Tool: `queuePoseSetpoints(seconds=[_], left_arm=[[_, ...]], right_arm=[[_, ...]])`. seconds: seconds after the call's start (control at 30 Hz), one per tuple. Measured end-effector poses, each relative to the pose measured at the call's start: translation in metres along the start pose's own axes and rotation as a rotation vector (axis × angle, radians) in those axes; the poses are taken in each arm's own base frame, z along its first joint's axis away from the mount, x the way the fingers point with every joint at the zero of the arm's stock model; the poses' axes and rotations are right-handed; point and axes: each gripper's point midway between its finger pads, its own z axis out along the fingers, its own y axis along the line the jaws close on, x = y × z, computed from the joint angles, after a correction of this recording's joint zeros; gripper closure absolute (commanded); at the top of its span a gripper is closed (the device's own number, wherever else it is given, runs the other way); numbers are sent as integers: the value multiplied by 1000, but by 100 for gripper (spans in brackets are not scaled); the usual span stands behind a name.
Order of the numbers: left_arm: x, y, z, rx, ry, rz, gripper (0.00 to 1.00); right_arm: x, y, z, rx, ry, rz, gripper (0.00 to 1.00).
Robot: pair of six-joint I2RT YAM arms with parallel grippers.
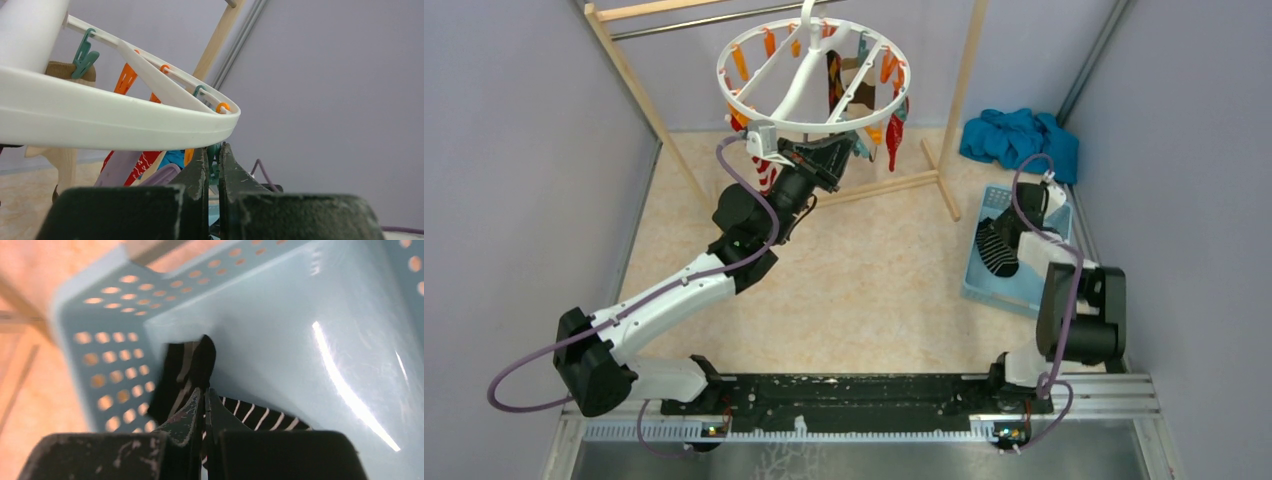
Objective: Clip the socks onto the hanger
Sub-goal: Pick up the sock from the bin, then place the sock at the center of the board.
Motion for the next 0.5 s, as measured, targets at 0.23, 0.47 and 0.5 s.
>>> queuePoseSetpoints(seconds=[0.23,0.47,0.5], left_arm=[[-1,2,0,-4,-2,2,100],[0,2,0,-5,-1,2,100],[0,2,0,-6,-1,2,100]], right_arm=[[-62,38,-65,-188,-179,27,100],[-68,59,-89,-293,-178,-2,100],[-67,64,-94,-306,-171,-18,100]])
